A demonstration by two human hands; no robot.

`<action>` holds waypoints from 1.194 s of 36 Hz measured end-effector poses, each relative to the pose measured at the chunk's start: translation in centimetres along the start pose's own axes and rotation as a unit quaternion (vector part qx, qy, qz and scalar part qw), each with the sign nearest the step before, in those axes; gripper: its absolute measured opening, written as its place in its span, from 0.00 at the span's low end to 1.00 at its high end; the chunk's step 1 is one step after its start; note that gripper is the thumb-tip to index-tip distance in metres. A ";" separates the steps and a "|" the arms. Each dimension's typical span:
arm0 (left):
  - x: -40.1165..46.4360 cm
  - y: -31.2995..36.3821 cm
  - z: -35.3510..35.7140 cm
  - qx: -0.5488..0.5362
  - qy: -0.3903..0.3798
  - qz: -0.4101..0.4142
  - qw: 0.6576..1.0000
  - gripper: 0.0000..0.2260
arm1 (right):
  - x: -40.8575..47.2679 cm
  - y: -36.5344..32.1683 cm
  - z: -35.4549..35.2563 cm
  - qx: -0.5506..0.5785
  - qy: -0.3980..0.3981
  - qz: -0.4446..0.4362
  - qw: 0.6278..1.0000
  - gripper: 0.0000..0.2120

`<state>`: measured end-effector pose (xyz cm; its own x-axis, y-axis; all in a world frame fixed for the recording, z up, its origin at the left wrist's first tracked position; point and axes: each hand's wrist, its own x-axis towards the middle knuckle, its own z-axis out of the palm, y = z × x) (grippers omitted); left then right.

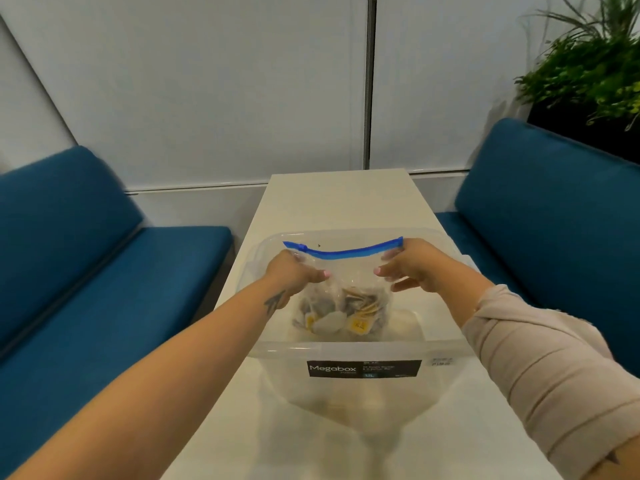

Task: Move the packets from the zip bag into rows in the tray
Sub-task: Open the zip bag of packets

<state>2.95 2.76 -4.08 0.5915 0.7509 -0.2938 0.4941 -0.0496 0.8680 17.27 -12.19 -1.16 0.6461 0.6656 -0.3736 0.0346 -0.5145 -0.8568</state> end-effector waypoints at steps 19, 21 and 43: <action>-9.2 6.9 -4.0 -0.184 0.113 0.265 0.939 0.13 | -9.2 -4.6 -2.4 0.216 0.089 -0.262 0.936 0.12; -10.8 7.7 -4.7 -0.215 0.116 0.288 0.926 0.13 | -10.9 -5.4 -2.3 0.232 0.094 -0.283 0.926 0.12; -29.9 -3.2 -12.0 -0.287 0.166 0.319 0.888 0.22 | -30.1 -2.2 9.0 0.278 0.035 -0.361 0.889 0.11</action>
<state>-23.92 -11.61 6.71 0.3665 0.8481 0.3826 -0.3375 -0.2620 0.9041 -9.17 -26.22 8.81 0.6555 0.6682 0.3520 0.0904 0.3933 -0.9150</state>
